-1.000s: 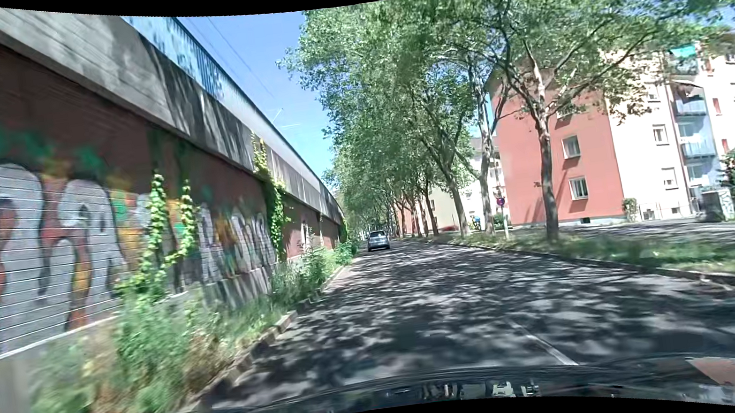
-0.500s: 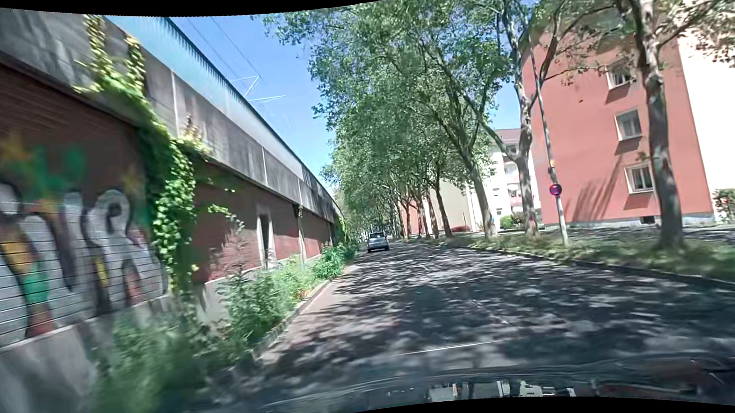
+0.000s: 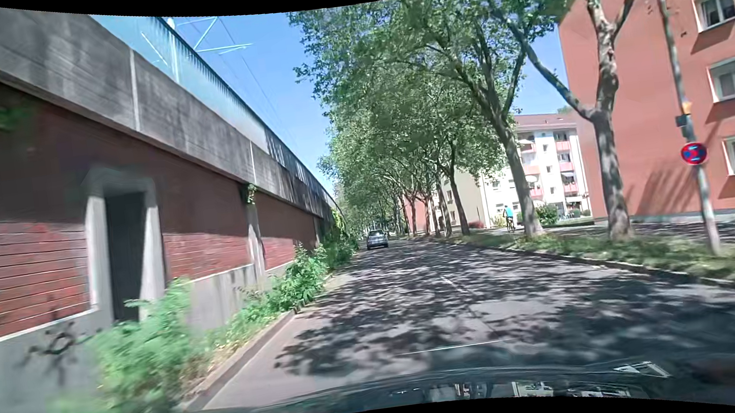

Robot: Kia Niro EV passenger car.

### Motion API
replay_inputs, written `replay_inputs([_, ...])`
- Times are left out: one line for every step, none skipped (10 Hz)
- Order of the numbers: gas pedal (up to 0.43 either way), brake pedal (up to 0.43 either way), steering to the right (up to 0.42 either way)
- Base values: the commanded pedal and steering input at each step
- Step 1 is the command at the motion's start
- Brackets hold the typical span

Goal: Follow the waypoints while adhering to traffic rules and regulations

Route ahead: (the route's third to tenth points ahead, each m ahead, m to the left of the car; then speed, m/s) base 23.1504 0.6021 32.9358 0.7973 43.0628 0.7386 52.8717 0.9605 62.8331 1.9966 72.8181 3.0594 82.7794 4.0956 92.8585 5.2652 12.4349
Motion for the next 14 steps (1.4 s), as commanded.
replay_inputs([0.079, 0.000, -0.007])
replay_inputs([0.079, 0.000, -0.008])
replay_inputs([0.067, 0.000, -0.008])
replay_inputs([0.067, 0.000, -0.008])
replay_inputs([0.067, 0.000, -0.008])
replay_inputs([0.067, 0.000, -0.008])
replay_inputs([0.067, 0.000, -0.008])
replay_inputs([0.067, 0.000, -0.008])
replay_inputs([0.067, 0.000, -0.008])
replay_inputs([0.067, 0.000, -0.008])
replay_inputs([0.067, 0.000, -0.008])
replay_inputs([0.067, 0.000, -0.008])
replay_inputs([0.067, 0.000, -0.008])
replay_inputs([0.067, 0.000, -0.007])
